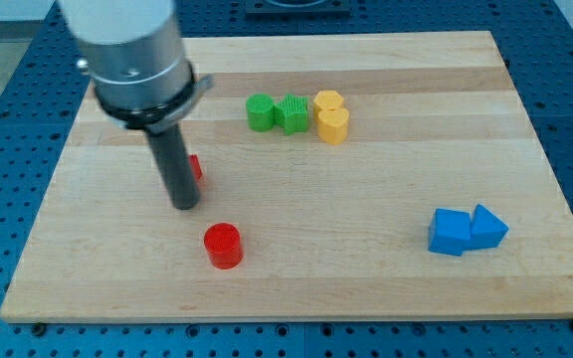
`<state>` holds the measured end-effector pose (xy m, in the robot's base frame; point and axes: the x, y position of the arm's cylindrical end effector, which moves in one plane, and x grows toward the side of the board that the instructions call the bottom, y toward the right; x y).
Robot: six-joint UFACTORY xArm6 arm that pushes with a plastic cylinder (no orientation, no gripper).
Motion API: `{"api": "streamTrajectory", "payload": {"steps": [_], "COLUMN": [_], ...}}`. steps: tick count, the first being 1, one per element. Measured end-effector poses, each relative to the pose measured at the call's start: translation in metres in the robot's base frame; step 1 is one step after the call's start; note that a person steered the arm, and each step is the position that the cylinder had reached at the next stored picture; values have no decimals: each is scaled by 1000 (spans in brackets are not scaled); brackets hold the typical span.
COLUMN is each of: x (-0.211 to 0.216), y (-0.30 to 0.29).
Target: Move the red star above to the red circle
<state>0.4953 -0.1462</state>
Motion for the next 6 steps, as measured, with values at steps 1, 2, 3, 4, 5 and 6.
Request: {"api": "streamTrajectory", "payload": {"steps": [1, 2, 3, 4, 5, 6], "x": [3, 0, -35, -68, -76, -56], "y": [-31, -71, -43, 23, 52, -10]}}
